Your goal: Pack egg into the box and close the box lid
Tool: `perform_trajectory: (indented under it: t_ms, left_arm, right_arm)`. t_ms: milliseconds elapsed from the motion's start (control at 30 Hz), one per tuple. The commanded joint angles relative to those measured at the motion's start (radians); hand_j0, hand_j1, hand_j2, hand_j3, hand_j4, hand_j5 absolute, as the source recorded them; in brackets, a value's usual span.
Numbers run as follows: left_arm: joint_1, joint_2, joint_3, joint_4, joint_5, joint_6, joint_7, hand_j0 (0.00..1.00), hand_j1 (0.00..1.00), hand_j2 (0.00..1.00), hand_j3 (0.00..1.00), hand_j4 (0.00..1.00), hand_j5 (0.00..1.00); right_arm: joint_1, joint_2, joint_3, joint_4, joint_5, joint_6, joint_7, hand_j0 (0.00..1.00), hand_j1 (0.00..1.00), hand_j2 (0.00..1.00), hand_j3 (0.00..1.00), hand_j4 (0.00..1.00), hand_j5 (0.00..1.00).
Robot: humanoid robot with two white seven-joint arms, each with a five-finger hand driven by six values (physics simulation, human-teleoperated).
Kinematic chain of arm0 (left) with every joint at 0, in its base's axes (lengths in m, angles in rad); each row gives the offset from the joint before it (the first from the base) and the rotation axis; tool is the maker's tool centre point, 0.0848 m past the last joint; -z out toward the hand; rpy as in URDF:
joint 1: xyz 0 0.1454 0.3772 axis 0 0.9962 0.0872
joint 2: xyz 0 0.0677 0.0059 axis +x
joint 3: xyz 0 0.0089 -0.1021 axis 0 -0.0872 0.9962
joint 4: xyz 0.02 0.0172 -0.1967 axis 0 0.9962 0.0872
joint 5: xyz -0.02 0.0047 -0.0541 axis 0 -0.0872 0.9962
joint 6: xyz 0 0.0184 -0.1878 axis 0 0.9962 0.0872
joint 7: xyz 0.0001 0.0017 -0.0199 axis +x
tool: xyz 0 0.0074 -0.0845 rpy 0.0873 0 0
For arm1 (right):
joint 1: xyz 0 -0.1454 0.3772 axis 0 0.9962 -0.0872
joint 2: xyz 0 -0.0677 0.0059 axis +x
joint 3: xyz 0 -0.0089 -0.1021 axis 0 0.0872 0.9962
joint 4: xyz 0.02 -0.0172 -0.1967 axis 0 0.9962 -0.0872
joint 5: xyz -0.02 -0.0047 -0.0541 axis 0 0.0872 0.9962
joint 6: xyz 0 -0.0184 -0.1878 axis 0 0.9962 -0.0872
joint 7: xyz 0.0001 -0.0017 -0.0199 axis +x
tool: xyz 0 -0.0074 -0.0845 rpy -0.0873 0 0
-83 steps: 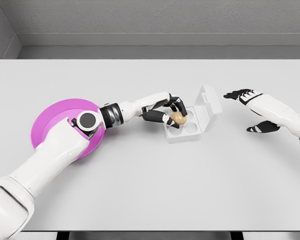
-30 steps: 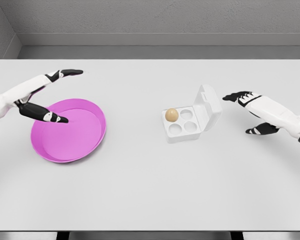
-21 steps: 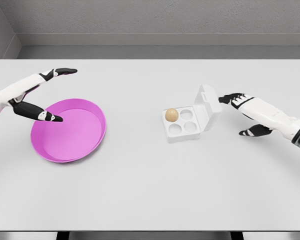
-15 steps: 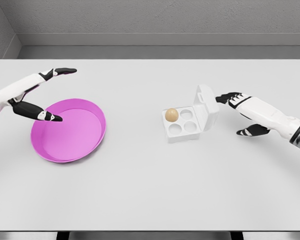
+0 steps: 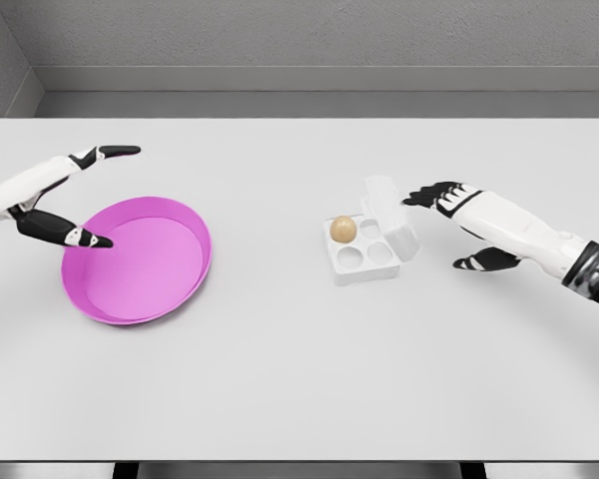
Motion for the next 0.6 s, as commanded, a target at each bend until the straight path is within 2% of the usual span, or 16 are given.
perform_trajectory:
  t_ms: [0, 33, 67, 100, 267, 400, 567]
  left_arm:
    - [0.006, -0.061, 0.083, 0.026, 0.006, 0.003, 0.002, 1.0, 1.0, 1.0, 1.0, 1.0, 1.0]
    - [0.061, -0.119, 0.167, 0.028, -0.004, 0.003, 0.0, 1.0, 1.0, 1.0, 1.0, 1.0, 1.0]
    - [0.107, -0.122, 0.222, 0.028, -0.027, 0.003, 0.0, 1.0, 1.0, 1.0, 1.0, 1.0, 1.0]
    - [0.115, -0.125, 0.241, 0.028, -0.036, 0.003, 0.0, 1.0, 1.0, 1.0, 1.0, 1.0, 1.0]
    - [0.12, -0.141, 0.267, 0.026, -0.036, 0.003, 0.0, 1.0, 1.0, 1.0, 1.0, 1.0, 1.0]
    - [0.121, -0.141, 0.267, 0.025, -0.036, 0.003, 0.0, 1.0, 1.0, 1.0, 1.0, 1.0, 1.0]
    - [0.121, -0.141, 0.267, 0.023, -0.036, 0.003, 0.0, 1.0, 1.0, 1.0, 1.0, 1.0, 1.0]
  right_arm:
    - [0.0, 0.013, 0.001, -0.009, -0.003, 0.0, 0.0, 1.0, 1.0, 1.0, 1.0, 1.0, 1.0]
    - [0.0, 0.013, 0.001, -0.009, -0.003, 0.0, 0.0, 1.0, 1.0, 1.0, 1.0, 1.0, 1.0]
    - [0.0, 0.013, 0.001, -0.01, -0.005, 0.0, 0.0, 1.0, 1.0, 1.0, 1.0, 1.0, 1.0]
    - [0.0, 0.013, 0.001, -0.01, -0.005, 0.0, 0.0, 1.0, 1.0, 1.0, 1.0, 1.0, 1.0]
    - [-0.005, -0.001, -0.012, -0.01, -0.006, -0.003, -0.001, 1.0, 1.0, 1.0, 1.0, 1.0, 1.0]
    - [0.0, -0.029, -0.018, -0.015, -0.009, -0.047, -0.003, 1.0, 1.0, 1.0, 1.0, 1.0, 1.0]
    - [0.081, -0.058, -0.143, -0.021, -0.009, -0.076, -0.003, 1.0, 1.0, 1.0, 1.0, 1.0, 1.0]
